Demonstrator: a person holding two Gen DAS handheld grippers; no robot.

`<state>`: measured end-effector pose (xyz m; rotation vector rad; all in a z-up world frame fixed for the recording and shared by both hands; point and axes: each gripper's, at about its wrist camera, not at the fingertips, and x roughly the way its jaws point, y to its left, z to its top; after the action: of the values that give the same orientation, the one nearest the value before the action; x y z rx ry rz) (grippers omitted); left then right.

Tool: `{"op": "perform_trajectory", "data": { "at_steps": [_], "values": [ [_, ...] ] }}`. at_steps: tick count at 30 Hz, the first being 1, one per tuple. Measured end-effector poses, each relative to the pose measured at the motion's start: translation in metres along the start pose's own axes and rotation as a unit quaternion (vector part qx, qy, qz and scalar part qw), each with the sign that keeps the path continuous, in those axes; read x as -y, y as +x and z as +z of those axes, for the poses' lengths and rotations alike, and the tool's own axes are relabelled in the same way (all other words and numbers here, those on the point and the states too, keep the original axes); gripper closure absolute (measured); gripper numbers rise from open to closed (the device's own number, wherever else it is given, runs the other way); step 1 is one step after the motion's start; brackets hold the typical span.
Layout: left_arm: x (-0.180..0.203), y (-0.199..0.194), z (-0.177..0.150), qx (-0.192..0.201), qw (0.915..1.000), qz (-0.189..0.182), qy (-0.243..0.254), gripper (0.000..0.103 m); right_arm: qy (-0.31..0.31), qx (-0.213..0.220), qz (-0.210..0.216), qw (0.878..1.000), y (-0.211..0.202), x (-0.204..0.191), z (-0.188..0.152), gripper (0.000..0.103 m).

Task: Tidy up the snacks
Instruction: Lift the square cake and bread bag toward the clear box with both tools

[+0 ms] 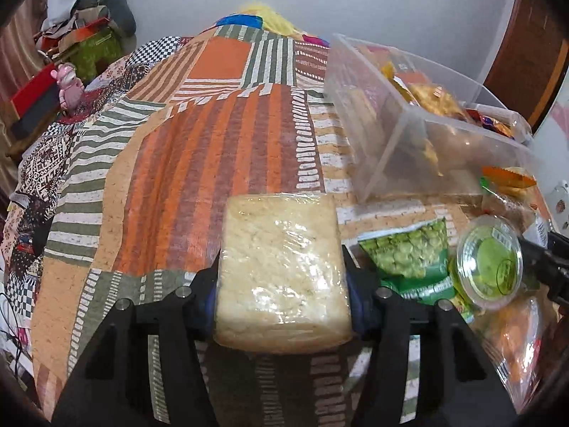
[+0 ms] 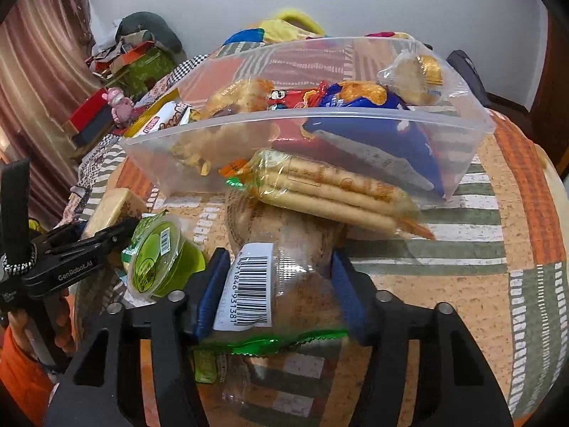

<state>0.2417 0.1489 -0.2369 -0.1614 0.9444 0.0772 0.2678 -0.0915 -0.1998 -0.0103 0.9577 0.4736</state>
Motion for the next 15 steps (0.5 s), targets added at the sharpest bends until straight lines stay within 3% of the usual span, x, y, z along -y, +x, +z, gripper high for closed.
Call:
{"op": "perform_trajectory", "data": {
  "at_steps": [7, 15],
  "values": [
    [0.005, -0.028, -0.007, 0.015, 0.9998, 0.003, 0.009, 0.048, -0.004, 0.016, 0.002, 1.0, -0.015, 0.002, -0.007, 0.054],
    [0.02, -0.076, -0.01, 0.045, 0.9987, -0.02, 0.013, 0.048, -0.011, 0.041, 0.007, 0.999, -0.047, 0.002, -0.013, 0.054]
  ]
}}
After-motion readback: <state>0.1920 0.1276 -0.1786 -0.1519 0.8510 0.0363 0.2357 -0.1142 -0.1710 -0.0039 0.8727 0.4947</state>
